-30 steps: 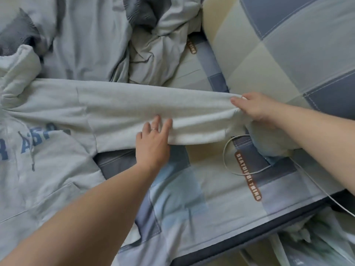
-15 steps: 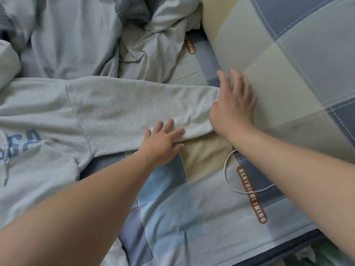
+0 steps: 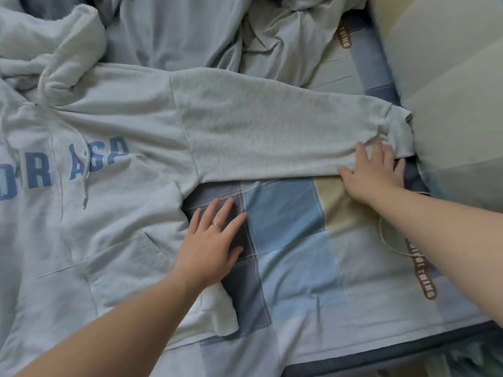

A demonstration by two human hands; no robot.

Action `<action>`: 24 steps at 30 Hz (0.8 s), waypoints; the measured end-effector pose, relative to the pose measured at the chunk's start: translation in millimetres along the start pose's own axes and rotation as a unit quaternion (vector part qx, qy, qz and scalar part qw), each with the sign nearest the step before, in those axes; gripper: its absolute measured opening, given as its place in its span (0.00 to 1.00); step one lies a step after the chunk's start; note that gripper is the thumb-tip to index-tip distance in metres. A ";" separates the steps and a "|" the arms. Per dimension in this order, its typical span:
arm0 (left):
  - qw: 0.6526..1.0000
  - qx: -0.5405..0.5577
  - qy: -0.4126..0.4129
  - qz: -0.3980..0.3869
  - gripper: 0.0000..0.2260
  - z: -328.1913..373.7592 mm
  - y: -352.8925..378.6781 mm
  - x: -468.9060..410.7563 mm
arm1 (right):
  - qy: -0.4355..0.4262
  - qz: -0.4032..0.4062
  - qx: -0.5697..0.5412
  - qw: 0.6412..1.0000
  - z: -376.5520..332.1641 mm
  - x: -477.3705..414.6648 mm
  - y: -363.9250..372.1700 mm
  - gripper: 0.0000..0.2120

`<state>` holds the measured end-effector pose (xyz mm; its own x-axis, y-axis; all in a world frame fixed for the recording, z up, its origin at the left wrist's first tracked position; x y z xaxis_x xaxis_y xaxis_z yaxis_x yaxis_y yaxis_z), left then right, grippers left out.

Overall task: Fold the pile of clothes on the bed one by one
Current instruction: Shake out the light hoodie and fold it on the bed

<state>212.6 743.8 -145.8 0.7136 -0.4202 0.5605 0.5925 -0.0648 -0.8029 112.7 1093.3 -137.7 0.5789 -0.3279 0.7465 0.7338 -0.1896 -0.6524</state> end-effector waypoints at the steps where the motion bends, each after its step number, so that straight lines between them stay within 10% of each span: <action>1: 1.000 0.006 -0.004 -0.003 0.33 -5.4 1.7 11.2 | -0.020 0.011 0.007 1.000 -9.5 15.4 4.3 0.33; 8: 0.999 0.028 0.017 -0.025 0.37 -34.1 22.9 90.9 | -0.234 -0.106 -0.175 0.950 -101.1 156.1 112.7 0.29; 14: 0.996 0.014 0.017 -0.090 0.42 -71.5 60.8 156.9 | -0.125 -0.191 -0.287 0.930 -160.4 227.0 203.0 0.31; 17: 0.991 -0.011 0.023 -0.130 0.35 -88.6 79.7 176.2 | -0.101 -0.181 -0.329 0.921 -170.6 238.8 230.7 0.15; 24: 0.995 0.015 0.004 -0.100 0.12 -100.0 104.8 185.2 | -0.072 -0.195 -0.587 0.782 -153.1 252.3 249.5 0.08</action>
<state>369.5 568.7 -146.5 0.5770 -0.4085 0.7073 0.7339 -0.1208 -0.6684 387.4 821.5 -132.1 0.4876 0.0585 0.8711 0.0814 -0.9965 0.0214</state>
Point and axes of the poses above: each hand's wrist, its own x-axis away from the middle knuckle, its own y-axis out of the palm, z = x × y, the point moved 1 cm from there along -x, towards the middle knuckle, and after that the axes turned 13 degrees about -z, right-handed, at the moved point
